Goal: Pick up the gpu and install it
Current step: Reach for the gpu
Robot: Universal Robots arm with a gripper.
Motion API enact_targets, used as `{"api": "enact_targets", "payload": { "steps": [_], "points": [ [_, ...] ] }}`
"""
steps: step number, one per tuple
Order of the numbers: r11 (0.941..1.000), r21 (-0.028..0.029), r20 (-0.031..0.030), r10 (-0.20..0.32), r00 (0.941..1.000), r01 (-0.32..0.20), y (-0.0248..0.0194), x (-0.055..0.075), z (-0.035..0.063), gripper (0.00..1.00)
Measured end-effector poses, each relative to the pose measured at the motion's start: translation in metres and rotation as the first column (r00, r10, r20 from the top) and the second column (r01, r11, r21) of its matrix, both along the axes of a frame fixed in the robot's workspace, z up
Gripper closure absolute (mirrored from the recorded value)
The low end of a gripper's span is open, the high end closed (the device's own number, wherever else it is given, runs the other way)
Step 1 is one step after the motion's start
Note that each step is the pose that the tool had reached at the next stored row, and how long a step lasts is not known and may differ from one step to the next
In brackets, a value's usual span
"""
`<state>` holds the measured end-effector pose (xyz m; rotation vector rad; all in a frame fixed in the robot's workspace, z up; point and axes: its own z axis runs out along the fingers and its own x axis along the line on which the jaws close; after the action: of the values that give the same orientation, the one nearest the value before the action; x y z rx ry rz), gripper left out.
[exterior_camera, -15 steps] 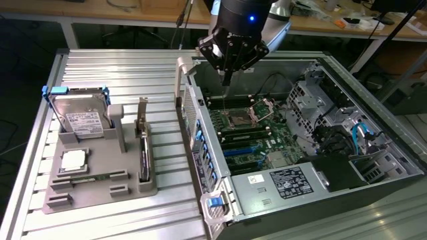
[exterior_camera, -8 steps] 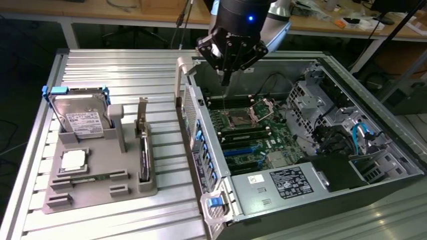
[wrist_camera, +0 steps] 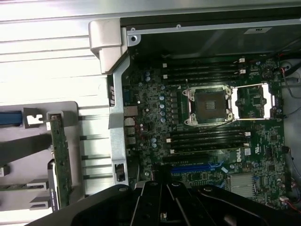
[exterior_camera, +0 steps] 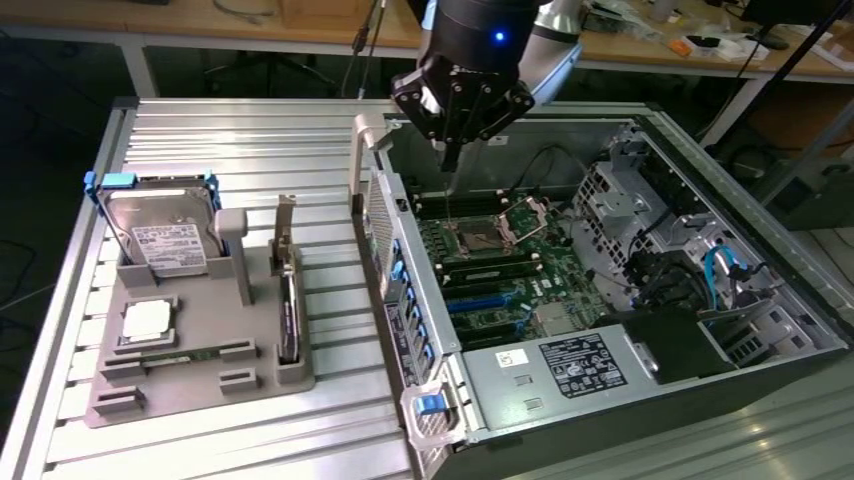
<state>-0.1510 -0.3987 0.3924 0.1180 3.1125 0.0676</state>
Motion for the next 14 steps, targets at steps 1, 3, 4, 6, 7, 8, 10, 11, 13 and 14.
{"api": "enact_targets", "payload": {
  "steps": [1,3,4,6,7,8,10,11,13,14],
  "points": [
    [1.0,0.0,0.0,0.0,1.0,0.0,0.0,-0.0002,0.0,0.89],
    [1.0,0.0001,0.0,0.0,1.0,0.0,0.0,-0.001,0.0,0.89],
    [1.0,0.0,0.0,0.0,1.0,0.0,0.0,-0.0013,0.0,0.89],
    [1.0,0.0,0.0,0.0,1.0,0.0,0.0,-0.0018,0.0,0.89],
    [1.0,0.0,0.0,0.0,1.0,0.0,0.0,-0.002,0.0,0.89],
    [1.0,0.0,0.0,0.0,1.0,0.0,0.0,-0.0021,0.0,0.89],
    [1.0,0.0,0.0,0.0,1.0,0.0,0.0,-0.0029,0.0,0.89],
    [1.0,0.0001,0.0,0.0,1.0,0.0,0.0,-0.0035,0.0,0.89],
    [1.0,0.0,0.0,0.0,1.0,0.0,0.0,-0.0051,0.0,0.89],
    [1.0,0.0001,0.0,0.0,1.0,0.0,0.0,-0.0067,0.0,0.89]
  ]
}}
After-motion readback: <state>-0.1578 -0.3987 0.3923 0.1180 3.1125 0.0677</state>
